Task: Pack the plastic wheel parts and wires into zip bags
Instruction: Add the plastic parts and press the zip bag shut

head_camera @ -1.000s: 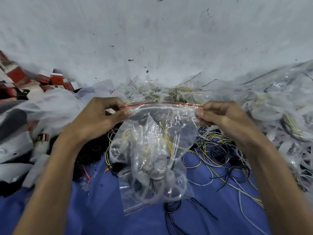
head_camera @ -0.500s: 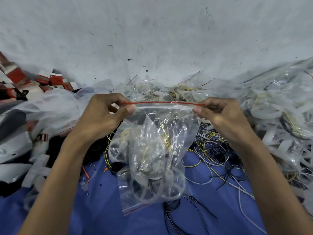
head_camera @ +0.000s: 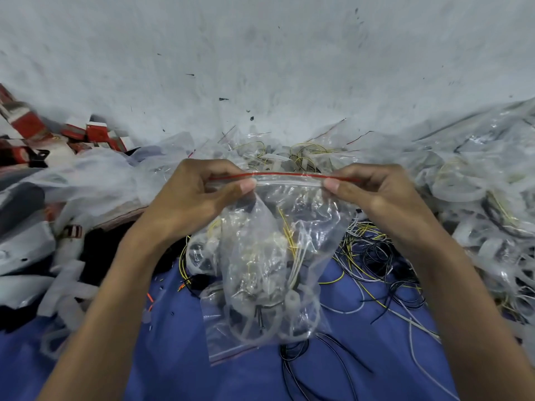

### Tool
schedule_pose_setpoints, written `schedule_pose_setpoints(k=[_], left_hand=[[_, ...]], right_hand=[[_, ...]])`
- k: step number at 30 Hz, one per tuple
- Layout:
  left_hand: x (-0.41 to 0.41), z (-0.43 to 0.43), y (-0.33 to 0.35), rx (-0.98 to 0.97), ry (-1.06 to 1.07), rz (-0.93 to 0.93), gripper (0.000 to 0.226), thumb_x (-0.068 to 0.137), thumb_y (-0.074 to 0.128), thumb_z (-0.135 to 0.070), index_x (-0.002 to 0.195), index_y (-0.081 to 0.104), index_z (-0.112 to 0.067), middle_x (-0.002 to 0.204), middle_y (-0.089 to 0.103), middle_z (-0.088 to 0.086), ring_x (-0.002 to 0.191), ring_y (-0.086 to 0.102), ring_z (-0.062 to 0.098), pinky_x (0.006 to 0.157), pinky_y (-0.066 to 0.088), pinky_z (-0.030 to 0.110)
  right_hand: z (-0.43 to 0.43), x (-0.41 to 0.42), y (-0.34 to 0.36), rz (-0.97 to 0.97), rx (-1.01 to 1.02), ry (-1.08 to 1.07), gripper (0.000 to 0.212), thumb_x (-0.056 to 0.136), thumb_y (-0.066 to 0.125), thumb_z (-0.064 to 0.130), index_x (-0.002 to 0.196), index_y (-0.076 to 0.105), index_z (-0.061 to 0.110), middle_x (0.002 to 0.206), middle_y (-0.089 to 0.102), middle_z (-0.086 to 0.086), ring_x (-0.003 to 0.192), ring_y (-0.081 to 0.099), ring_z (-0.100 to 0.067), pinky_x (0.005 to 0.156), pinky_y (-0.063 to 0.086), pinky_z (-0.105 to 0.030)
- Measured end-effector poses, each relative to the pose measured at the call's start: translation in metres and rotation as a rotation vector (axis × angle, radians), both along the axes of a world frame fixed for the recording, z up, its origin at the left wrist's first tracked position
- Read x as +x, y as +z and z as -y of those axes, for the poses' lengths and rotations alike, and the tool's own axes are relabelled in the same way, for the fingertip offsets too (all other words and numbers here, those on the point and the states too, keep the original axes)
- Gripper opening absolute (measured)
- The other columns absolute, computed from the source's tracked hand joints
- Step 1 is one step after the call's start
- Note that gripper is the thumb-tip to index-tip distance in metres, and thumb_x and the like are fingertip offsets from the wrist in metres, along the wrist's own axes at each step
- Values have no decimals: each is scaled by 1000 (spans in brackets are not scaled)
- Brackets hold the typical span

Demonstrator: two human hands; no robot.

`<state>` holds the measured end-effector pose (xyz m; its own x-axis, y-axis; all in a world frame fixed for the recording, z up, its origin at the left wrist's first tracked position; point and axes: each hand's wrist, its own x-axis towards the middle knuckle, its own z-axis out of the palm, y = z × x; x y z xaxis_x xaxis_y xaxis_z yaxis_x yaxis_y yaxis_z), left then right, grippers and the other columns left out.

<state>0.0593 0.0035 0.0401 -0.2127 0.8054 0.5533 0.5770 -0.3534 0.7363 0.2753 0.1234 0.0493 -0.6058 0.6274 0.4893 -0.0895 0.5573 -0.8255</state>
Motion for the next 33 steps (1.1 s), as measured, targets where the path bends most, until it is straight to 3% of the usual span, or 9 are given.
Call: schedule_pose_setpoints(k=[4,8,10,12,16,23,26,30,33], left_hand=[[7,1,5,85,37,-56,8,78,72,-32,73,69,-25,68,71,-12,65,67,-1,60,49,12],[12,7,10,135,124,-183,9,80,69,-28,71,66,-27,65,69,-8,64,64,-1,61,47,13],[13,9,13,124,112,-182,8,79,66,-27,71,66,-27,66,69,-6,65,63,-2,63,46,12],[15,12,16,95,99,-195,8,79,70,-28,72,66,-30,71,70,-10,66,62,-6,65,44,7],[22,14,21,73,125,-280,15,78,74,-24,72,65,-34,70,69,-12,63,59,-11,61,39,2],[31,12,23,141,186,-453,18,79,75,-17,74,63,-29,65,64,-12,65,59,-5,62,37,1],[39,11,23,161,137,-468,3,79,69,-27,79,66,-28,66,66,-9,65,62,2,64,42,8],[42,7,21,113,149,-541,18,81,62,-33,85,72,-20,74,65,-16,70,63,6,69,54,33],[42,5,21,146,167,-605,15,80,62,-29,85,72,-19,73,63,-15,69,62,10,65,53,36]], right_hand=[[0,-1,1,77,207,-125,22,83,67,10,69,66,27,64,67,12,64,58,0,62,46,-16],[5,0,7,153,349,-212,11,81,69,21,74,67,29,73,70,9,70,64,-10,69,50,-30],[9,1,10,179,377,-195,4,78,72,23,81,73,21,77,71,9,72,65,-4,73,51,-24],[11,0,10,168,392,-189,9,78,73,18,84,74,11,74,70,10,68,63,1,67,51,-16],[18,-2,12,146,501,-214,2,78,73,10,79,73,9,68,64,15,70,60,1,63,39,-4],[25,-2,15,154,639,-281,10,75,76,23,79,75,13,70,71,3,66,61,-8,65,46,-22],[28,-7,14,180,783,-323,7,76,69,19,76,72,12,69,69,1,62,61,-16,62,48,-32],[27,-7,13,211,747,-326,9,77,63,21,77,68,13,73,67,1,68,61,-21,64,49,-36],[32,-12,11,253,795,-255,13,81,60,22,83,69,12,76,66,0,70,60,-21,65,49,-36]])
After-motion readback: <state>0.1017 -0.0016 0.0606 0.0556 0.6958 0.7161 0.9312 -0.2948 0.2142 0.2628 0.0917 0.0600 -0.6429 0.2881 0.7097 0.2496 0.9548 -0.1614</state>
